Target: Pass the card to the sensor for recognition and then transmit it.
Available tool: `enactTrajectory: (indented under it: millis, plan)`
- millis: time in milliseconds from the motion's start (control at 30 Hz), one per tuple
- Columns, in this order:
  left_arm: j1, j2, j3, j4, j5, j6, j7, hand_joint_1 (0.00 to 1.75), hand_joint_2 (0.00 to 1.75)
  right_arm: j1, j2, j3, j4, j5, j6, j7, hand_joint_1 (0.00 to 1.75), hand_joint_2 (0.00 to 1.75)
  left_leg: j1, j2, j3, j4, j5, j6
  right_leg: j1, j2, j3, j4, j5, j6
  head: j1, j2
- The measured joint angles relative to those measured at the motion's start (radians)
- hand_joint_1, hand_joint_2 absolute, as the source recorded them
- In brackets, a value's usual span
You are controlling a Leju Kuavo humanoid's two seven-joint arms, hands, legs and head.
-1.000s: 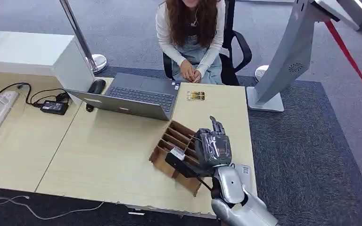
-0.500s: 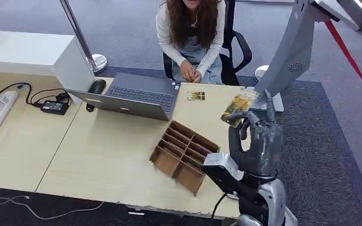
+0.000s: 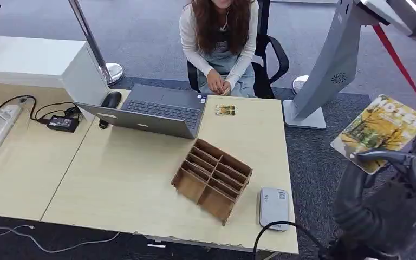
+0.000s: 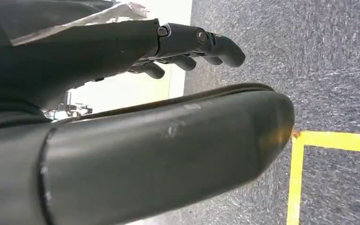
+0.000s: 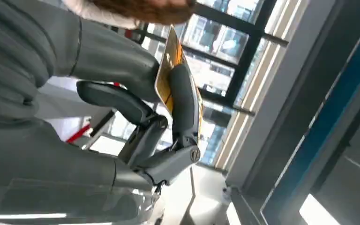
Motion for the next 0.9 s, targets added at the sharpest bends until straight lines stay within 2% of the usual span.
enactTrajectory:
  millis: [167,433,533,733,900]
  plan:
    - [-0.001,0.000,0.000,-0.003,-0.008,-0.001,0.002,0.00,0.00,-0.006,-0.002,0.003,-0.009,-0.009,0.002,0.020,1.69,1.75,0.000,0.000,0.000,0.000,0.000,0.000,0.000,0.000,0.001,0.000,0.000,0.000,0.000,0.000]
    - [-0.004,0.000,0.000,-0.003,-0.019,-0.013,-0.002,0.00,0.00,-0.095,-0.003,0.046,0.035,-0.039,0.026,0.075,1.75,1.75,0.000,0.000,0.000,0.000,0.000,0.000,0.000,0.000,0.001,0.000,0.000,0.000,0.000,0.000]
    - [-0.005,0.001,0.000,-0.003,-0.034,-0.024,-0.007,0.00,0.00,-0.140,-0.002,0.064,0.070,-0.076,0.071,0.104,1.75,1.75,0.000,0.000,0.000,0.000,0.000,0.000,0.000,0.000,0.002,0.001,0.000,0.000,0.000,0.000]
    - [-0.011,0.005,0.000,-0.003,-0.061,-0.046,-0.027,0.00,0.00,-0.274,0.013,0.107,0.228,-0.148,0.129,0.161,1.75,1.75,0.000,-0.001,0.000,0.000,0.001,0.000,0.000,-0.001,0.002,0.001,0.000,0.000,0.000,0.000]
    - [-0.018,0.013,-0.003,-0.003,-0.105,-0.076,-0.050,0.00,0.00,-0.438,0.054,0.138,0.483,-0.214,0.195,0.234,1.75,1.75,0.000,-0.001,-0.001,0.000,0.002,-0.001,0.001,-0.001,0.003,0.002,0.001,0.000,0.000,0.000]
